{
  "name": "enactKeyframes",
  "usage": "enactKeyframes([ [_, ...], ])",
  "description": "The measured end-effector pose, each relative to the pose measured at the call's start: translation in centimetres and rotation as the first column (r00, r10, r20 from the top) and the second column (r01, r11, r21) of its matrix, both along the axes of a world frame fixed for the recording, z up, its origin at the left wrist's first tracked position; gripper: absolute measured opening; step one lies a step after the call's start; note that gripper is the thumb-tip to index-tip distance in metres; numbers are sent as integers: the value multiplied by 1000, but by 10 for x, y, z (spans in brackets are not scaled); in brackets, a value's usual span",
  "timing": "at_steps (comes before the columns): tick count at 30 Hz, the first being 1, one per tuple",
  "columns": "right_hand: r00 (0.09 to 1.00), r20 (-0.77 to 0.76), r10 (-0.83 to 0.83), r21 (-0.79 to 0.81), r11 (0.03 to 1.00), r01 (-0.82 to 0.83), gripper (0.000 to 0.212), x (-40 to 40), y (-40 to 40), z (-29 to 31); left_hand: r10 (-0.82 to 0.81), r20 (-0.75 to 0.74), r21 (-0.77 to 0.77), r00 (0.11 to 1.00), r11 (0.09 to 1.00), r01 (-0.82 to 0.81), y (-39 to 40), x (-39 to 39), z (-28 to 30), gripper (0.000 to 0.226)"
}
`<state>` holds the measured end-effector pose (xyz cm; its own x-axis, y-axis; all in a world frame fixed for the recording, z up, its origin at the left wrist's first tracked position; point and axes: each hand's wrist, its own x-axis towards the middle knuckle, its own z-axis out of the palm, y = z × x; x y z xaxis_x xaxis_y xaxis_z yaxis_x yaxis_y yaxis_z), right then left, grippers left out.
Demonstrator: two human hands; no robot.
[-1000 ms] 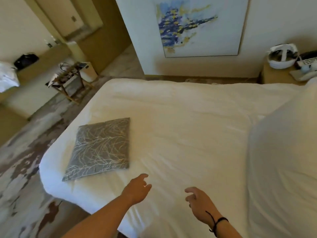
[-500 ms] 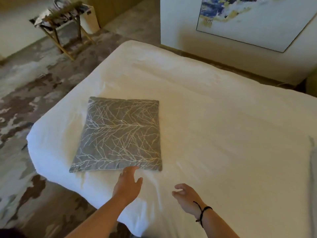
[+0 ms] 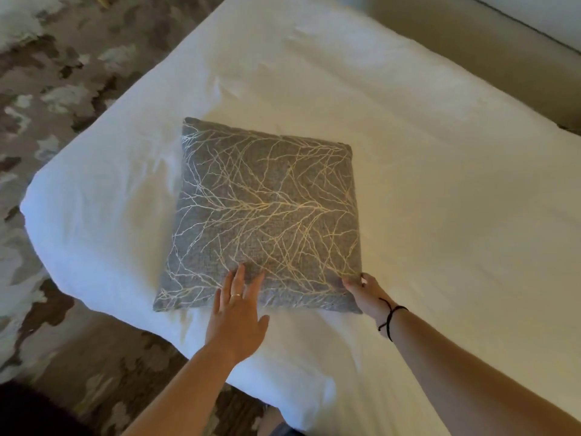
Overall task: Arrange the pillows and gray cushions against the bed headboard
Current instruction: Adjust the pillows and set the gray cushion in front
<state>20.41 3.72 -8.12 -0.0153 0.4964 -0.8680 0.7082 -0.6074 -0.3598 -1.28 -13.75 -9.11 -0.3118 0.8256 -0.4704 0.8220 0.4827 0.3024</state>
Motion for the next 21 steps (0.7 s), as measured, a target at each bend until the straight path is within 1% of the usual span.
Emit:
enactKeyframes([
  [1,997,16,-77,-37,996,77,78,-5,1,-5,-7,-3,-4,1000,1000,7,-4,-1,-4,84],
  [2,991,25,-134,-50,990,135,92,-8,3,-11,-10,-6,-2,1000,1000,10,-8,-2,-7,83],
  [3,985,18,-172,-45,984,173,96,-11,3,-15,-9,-9,-1,1000,1000,9,-9,-3,-9,83],
  [4,979,-8,-203,-42,978,203,92,-13,5,-18,-5,-11,-2,1000,1000,5,-9,-4,-9,84],
  [6,962,-73,-262,-37,965,260,70,-15,9,-17,18,-16,0,1000,1000,-18,-5,-8,-9,86],
  [8,952,-120,-281,-43,960,278,51,-19,11,-5,47,-51,23,998,999,-46,1,-14,-5,93],
  [11,937,-183,-299,-68,954,291,40,-20,8,22,41,-122,42,992,998,-37,10,-18,5,109],
  [14,900,-287,-327,-90,945,315,32,-23,-7,52,-7,-135,44,991,999,13,23,-13,19,128],
  [15,890,-314,-331,-69,943,327,27,-24,-14,65,-17,-118,42,993,999,22,27,-11,24,133],
  [17,881,-365,-301,25,943,333,19,-23,-26,89,-3,-52,51,999,999,6,35,-4,36,140],
  [19,881,-408,-242,135,938,320,13,-12,-33,116,14,45,87,999,996,-18,41,9,47,144],
  [21,893,-407,-192,250,917,311,11,11,-35,146,3,125,145,992,989,-21,45,36,60,145],
])
